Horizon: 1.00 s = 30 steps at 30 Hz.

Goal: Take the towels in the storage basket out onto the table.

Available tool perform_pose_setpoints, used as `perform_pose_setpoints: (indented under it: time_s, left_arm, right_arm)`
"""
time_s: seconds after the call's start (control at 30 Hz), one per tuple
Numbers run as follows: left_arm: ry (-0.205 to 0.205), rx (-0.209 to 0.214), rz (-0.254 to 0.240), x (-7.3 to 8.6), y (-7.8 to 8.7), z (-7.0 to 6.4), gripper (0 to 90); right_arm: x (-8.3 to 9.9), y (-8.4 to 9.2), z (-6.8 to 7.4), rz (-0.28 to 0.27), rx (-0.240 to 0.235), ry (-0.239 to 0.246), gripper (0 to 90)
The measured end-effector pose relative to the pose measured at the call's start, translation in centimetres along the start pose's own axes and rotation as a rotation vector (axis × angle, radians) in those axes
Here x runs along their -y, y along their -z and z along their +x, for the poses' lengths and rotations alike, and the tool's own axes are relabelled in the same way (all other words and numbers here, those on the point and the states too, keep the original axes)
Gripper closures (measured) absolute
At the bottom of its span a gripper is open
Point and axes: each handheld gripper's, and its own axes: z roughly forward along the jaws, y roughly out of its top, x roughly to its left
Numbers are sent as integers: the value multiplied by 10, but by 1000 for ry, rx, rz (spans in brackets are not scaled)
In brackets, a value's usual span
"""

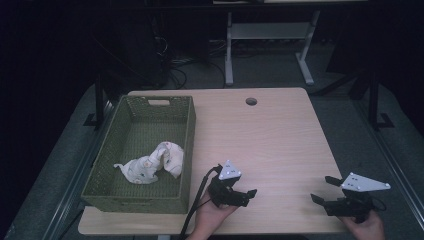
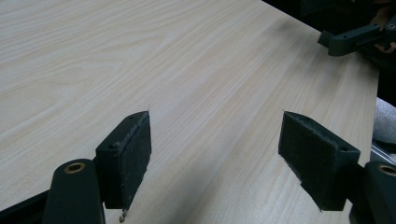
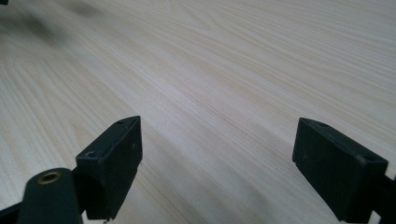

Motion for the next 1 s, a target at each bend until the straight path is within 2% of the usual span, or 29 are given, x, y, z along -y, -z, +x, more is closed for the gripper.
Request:
perform_pose_setpoints:
  time_s: [0.2,0.37,0.47,0.5,0.53,0.8,0.93,1.0]
  left_arm:
    - [5,-1,5,-1,-1,2,252]
    - [19,13,-17,-5,5,3,252]
    - [13,19,-57,-16,16,0,252]
    - [13,19,-57,-16,16,0,252]
    - [13,28,-80,-22,23,-1,252]
    - [23,48,-85,-45,47,-1,255]
    - [54,80,-106,-61,63,3,253]
    - [61,109,-114,-67,70,6,253]
  right_arm:
    - [0,1,-1,-9,-1,-3,156]
    - [-1,0,0,-6,-4,-7,156]
    - [-2,-1,2,0,-8,-5,156]
    - [-2,-1,2,0,-8,-5,156]
    - [-3,-1,3,-2,-7,-4,156]
    - [-5,1,5,-14,-7,-8,156]
    - [-7,-2,8,-11,-5,-1,156]
    - [-7,-2,9,-10,-5,3,156]
